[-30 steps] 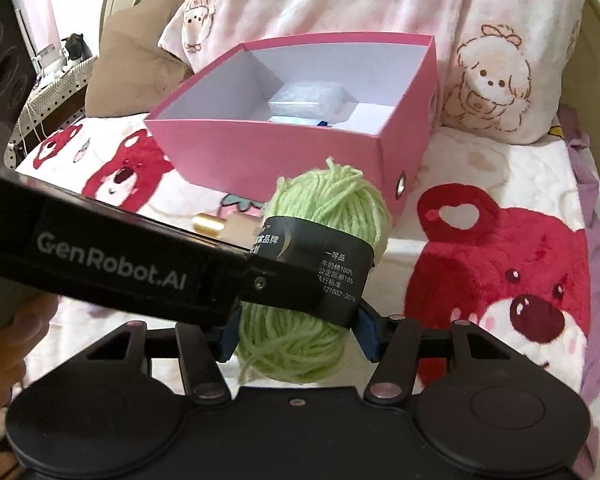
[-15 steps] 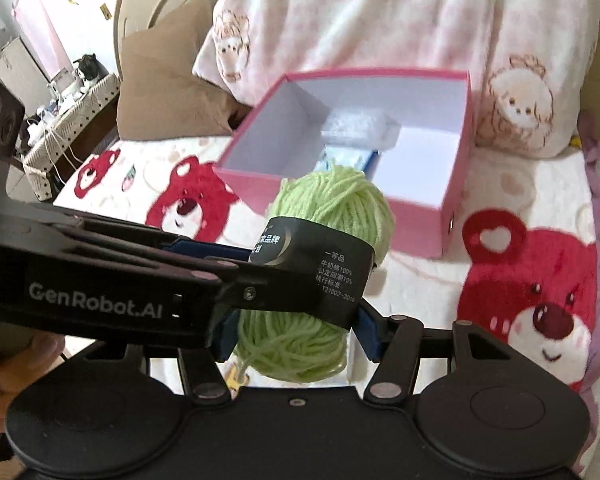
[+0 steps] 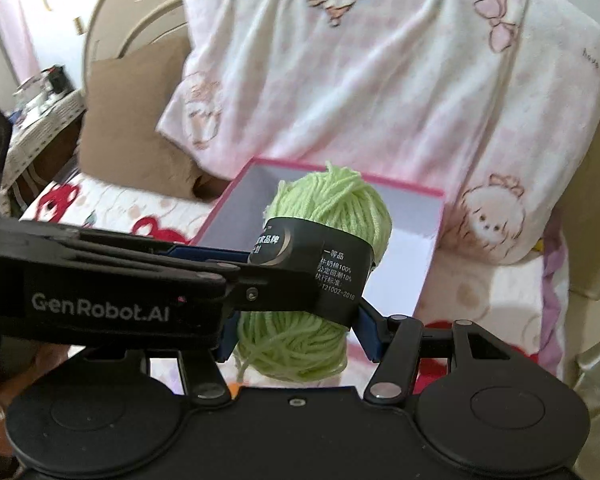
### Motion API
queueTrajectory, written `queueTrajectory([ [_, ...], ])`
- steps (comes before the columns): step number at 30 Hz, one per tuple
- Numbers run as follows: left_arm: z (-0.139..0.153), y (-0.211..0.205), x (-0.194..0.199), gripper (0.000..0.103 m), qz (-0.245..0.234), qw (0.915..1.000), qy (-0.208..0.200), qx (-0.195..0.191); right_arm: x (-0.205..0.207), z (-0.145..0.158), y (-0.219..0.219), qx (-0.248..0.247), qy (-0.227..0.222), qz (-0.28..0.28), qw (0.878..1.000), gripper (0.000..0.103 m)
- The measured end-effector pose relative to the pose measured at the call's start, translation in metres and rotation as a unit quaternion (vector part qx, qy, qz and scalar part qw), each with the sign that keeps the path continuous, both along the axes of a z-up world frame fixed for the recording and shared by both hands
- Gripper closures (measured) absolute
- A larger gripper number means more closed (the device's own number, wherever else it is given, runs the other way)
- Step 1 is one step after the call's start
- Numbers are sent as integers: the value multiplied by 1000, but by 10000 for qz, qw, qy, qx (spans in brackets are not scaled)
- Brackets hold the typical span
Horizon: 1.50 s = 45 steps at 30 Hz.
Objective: Organize objects
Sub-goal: 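Lift the green yarn ball with the left tool into the pink box, then lower the yarn ball beside the wet-wipe pack and open the left tool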
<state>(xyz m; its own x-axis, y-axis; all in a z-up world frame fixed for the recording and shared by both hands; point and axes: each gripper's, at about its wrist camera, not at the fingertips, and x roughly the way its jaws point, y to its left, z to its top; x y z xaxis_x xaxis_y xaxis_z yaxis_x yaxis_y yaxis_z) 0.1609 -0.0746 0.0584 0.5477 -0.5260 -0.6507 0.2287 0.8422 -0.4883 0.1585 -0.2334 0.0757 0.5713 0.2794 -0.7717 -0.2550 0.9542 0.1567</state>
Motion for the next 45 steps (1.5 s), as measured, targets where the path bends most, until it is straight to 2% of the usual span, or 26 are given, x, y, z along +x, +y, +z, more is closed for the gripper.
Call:
queueTrajectory([
  [2, -10, -2, 12, 58, 26, 9999, -112, -54, 10, -8, 2, -161, -123, -94, 9998, 40],
  [6, -34, -4, 32, 58, 72, 9996, -262, 43, 31, -40, 15, -753, -519, 101, 9958, 40],
  [8, -45, -4, 39, 58, 31, 9994, -265, 198, 44, -53, 16, -665, -440, 103, 9968, 40],
  [15, -95, 7, 78, 58, -135, 9996, 245, -81, 74, -94, 21, -837, -100, -95, 9964, 40],
  [19, -120, 9, 93, 58, -174, 9985, 476, -214, 97, -115, 39, -1412, 76, -240, 9897, 41],
  [23, -134, 13, 106, 59, -113, 9979, 622, -172, 113, -131, 39, -1276, 267, -329, 9909, 41],
  [28, -151, 11, 122, 59, -188, 9962, 794, -317, 126, -142, 33, -1301, 475, -557, 9888, 42],
  [32, -161, 2, 134, 61, -227, 9947, 919, -391, 132, -150, 32, -1764, 469, -767, 9802, 44],
  [34, -165, 0, 140, 63, -167, 9936, 990, -518, 133, -151, 32, -1827, 447, -746, 9793, 43],
  [35, -166, 0, 142, 64, -135, 9931, 1010, -576, 135, -150, 30, -1842, 414, -721, 9794, 39],
  [40, -168, -9, 147, 69, -235, 9938, 983, -457, 122, -141, 20, -1773, 261, -401, 9830, 36],
  [42, -171, -15, 149, 70, -311, 9934, 1021, -419, 114, -138, 15, -1789, 220, -232, 9833, 39],
  [43, -172, -18, 150, 70, -339, 9932, 1038, -405, 111, -138, 14, -1845, 196, -174, 9825, 46],
  [44, -173, -21, 151, 70, -342, 9933, 1029, -400, 109, -139, 13, -1930, 168, -156, 9809, 58],
  [45, -172, -23, 152, 70, -278, 9935, 1023, -411, 109, -141, 13, -2020, 177, -144, 9791, 63],
])
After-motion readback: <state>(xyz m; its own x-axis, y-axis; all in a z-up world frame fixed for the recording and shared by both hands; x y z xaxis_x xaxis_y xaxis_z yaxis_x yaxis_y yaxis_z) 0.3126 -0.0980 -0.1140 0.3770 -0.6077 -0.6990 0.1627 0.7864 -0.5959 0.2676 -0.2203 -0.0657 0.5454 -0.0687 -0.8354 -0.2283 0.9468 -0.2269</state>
